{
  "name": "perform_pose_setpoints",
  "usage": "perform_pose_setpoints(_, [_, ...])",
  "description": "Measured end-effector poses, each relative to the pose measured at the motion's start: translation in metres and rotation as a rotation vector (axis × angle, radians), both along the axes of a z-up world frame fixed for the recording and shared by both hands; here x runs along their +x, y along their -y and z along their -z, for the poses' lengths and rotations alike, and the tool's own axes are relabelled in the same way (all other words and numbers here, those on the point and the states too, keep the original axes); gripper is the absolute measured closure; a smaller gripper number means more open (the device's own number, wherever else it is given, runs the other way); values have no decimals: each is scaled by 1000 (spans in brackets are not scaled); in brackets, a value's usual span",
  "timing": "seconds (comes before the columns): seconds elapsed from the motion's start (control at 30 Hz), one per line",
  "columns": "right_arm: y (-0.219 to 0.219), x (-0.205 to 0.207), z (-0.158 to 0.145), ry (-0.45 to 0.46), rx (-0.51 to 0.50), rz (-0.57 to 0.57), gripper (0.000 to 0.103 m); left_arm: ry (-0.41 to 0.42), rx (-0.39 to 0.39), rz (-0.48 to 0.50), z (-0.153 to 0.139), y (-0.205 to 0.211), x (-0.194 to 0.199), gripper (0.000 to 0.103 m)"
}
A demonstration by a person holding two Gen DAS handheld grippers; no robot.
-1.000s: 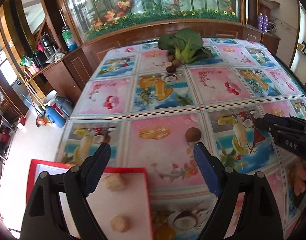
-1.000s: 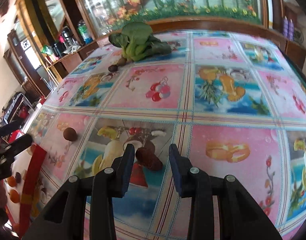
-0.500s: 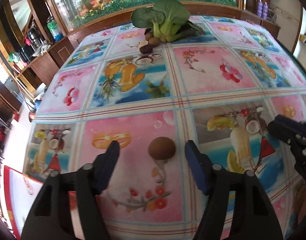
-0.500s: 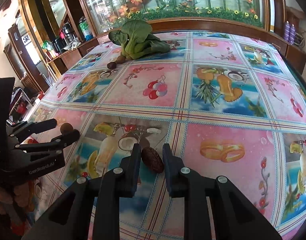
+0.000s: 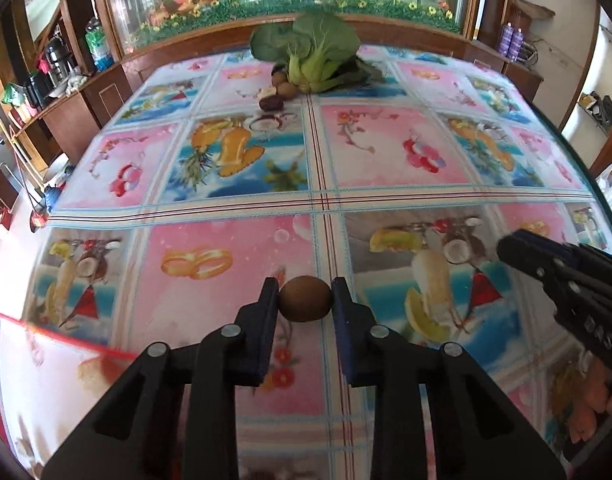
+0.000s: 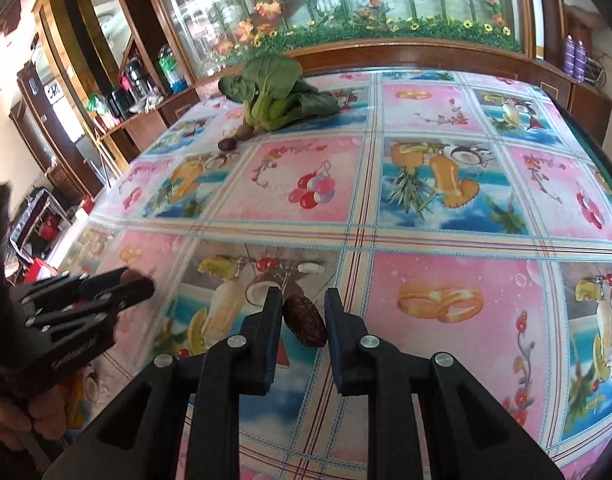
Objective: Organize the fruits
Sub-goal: 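Grasp a brown round fruit with the left tool while the right tool grasps a red date, then carry both over the tray and open the right tool to drop the date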
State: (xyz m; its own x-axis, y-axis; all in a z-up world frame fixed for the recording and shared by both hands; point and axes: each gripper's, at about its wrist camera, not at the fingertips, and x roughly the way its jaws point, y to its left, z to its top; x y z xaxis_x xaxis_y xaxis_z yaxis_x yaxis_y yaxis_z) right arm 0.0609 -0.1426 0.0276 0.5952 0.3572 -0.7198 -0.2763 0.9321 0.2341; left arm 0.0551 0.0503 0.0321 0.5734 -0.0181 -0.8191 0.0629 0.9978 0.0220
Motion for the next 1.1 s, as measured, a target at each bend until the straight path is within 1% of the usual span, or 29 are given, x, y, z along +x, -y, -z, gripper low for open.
perform_pose_setpoints(0.07, [4, -1, -3, 15, 18, 15, 83, 22, -21, 5, -12, 2, -14, 74])
perform_pose_setpoints(0.17, [10, -4, -7, 37, 51, 32, 83, 84, -35, 26, -36, 6, -46, 74])
perform_pose_setpoints(0.23, [16, -6, -8, 19, 107, 43, 83, 121, -46, 38, -49, 5, -65, 74])
perform_pose_setpoints(0.27, [22, -9, -8, -2, 172, 48, 83, 142, -52, 40, -57, 3, -77, 74])
perform_pose_setpoints(0.33, [28, -14, -7, -39, 260, 51, 83, 177, -55, 39, -69, -3, -102, 74])
perform_pose_setpoints(0.5, [34, -39, 11, -175, 547, -7, 84, 205, -71, 11, -78, -29, -148, 74])
perform_pose_setpoints(0.6, [27, -50, 20, -252, 646, -27, 84, 226, -52, -27, -76, -49, -177, 74])
perform_pose_setpoints(0.67, [16, -58, 18, -278, 687, -58, 84, 222, -49, -47, -72, -60, -191, 74])
perform_pose_setpoints(0.73, [1, -64, 13, -299, 719, -93, 84, 221, -45, -70, -68, -73, -204, 74])
perform_pose_setpoints(0.8, [-17, -68, 5, -308, 725, -128, 84, 225, -44, -101, -66, -87, -214, 74])
perform_pose_setpoints(0.97, [-80, -87, -17, -300, 660, -250, 84, 254, -16, -177, -67, -117, -237, 74])
perform_pose_setpoints(1.1, [-130, -98, -25, -305, 592, -333, 83, 282, 0, -232, -71, -140, -252, 74])
